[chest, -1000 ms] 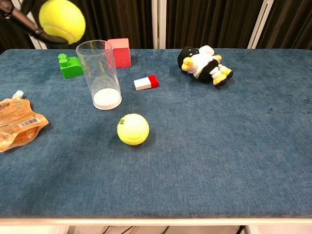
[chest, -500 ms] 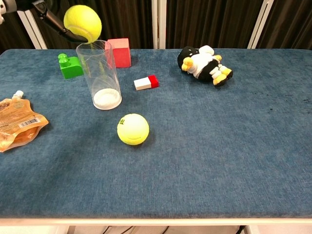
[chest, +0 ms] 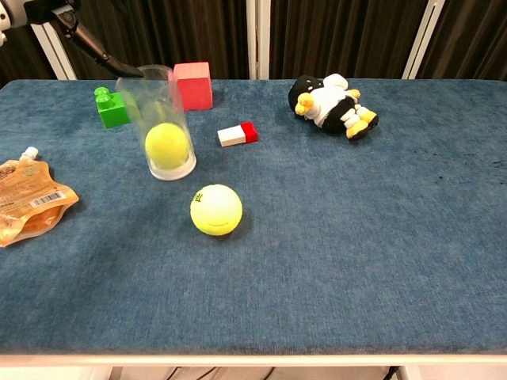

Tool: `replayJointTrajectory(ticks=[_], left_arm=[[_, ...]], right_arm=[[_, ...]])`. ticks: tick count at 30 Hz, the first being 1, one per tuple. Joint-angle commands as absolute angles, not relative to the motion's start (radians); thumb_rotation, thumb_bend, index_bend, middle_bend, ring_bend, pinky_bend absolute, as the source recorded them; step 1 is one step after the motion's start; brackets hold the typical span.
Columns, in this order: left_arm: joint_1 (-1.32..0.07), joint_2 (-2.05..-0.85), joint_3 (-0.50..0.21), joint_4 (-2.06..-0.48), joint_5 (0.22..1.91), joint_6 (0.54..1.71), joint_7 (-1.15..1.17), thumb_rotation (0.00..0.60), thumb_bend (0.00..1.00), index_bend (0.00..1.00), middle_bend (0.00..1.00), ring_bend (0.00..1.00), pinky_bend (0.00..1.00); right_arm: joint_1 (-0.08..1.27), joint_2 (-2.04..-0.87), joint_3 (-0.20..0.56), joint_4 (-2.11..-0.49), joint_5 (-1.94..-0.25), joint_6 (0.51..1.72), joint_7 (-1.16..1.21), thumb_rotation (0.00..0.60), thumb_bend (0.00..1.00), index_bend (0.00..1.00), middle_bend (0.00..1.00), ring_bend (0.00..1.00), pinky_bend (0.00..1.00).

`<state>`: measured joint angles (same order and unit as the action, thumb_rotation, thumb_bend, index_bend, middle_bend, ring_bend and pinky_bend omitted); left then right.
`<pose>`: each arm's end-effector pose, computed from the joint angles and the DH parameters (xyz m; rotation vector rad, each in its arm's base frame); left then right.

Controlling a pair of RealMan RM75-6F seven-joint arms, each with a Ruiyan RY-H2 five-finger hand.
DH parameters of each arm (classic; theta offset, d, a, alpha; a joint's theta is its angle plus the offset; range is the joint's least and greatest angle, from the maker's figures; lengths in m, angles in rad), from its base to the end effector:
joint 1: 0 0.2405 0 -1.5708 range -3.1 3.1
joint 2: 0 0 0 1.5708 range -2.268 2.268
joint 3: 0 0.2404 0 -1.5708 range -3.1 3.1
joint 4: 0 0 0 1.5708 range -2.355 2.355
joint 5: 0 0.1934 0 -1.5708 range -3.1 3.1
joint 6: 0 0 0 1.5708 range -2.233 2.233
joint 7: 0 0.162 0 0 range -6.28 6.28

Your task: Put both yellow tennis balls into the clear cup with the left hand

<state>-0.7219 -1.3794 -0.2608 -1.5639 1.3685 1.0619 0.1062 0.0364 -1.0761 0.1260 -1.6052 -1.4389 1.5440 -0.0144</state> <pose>-0.0971 0.3573 0.0690 -1.8123 -0.7953 -1.2575 -0.3013 -0.1953 0.2061 1.2489 -0.8059 0.8810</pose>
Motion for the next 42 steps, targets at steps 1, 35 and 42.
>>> replayJointTrajectory(ticks=[1, 35, 42], left_arm=[[-0.722, -1.369, -0.242, -1.597, 1.395, 1.068, 0.107, 0.600, 0.12, 0.07, 0.10, 0.07, 0.28], [-0.783, -1.600, -0.047, -1.440, 1.547, 0.943, 0.234, 0.600, 0.12, 0.16, 0.16, 0.14, 0.33], [-0.781, -1.612, -0.019, -1.413, 1.544, 0.922, 0.205, 0.600, 0.12, 0.19, 0.17, 0.17, 0.38]], right_arm=[[0.037, -1.077, 0.125, -1.605, -1.440, 1.544, -0.014, 0.600, 0.23, 0.00, 0.00, 0.00, 0.00], [0.039, -1.082, 0.123, -1.548, -1.418, 1.506, 0.081, 0.600, 0.23, 0.00, 0.00, 0.00, 0.00], [0.042, -1.087, 0.125, -1.534, -1.405, 1.492, 0.089, 0.600, 0.23, 0.00, 0.00, 0.00, 0.00]])
